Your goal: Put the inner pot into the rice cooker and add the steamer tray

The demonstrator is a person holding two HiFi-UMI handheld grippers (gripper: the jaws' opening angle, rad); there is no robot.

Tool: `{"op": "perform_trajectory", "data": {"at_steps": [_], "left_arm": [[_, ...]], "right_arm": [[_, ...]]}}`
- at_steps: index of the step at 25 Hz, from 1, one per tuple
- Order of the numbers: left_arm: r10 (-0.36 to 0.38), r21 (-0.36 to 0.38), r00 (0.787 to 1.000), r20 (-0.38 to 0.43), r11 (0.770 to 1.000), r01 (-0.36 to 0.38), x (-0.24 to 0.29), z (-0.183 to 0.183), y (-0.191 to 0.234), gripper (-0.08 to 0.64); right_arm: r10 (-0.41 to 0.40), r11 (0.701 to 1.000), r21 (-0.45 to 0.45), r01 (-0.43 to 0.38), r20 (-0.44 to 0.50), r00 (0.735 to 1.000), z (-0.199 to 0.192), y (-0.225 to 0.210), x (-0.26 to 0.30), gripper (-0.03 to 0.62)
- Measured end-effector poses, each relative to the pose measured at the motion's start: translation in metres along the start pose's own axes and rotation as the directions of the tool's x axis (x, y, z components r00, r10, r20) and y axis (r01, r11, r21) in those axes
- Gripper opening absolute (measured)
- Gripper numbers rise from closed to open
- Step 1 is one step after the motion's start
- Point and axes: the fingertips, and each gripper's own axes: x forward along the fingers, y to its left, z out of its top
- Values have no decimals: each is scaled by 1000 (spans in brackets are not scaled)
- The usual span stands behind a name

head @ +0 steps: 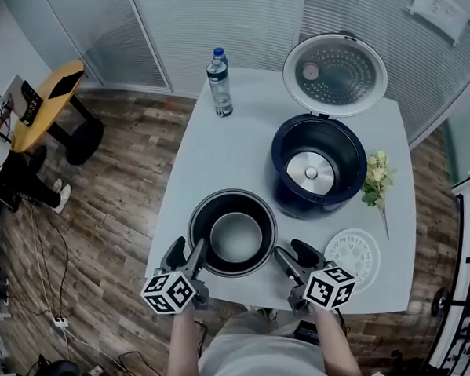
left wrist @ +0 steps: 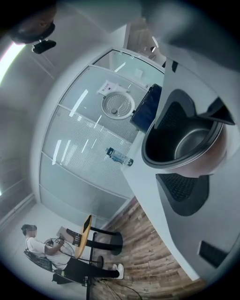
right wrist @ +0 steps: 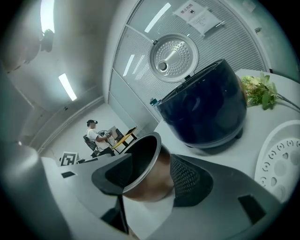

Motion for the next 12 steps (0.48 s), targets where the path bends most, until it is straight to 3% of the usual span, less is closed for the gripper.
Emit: {"op": "perform_trajectory", "data": {"at_steps": [12], "left_arm": [[96,-91,995,6,991,-95,12,-11,21,285]], "right_arm": [[121,992,32,-118,-117,986,-4,-1,38,250]]}}
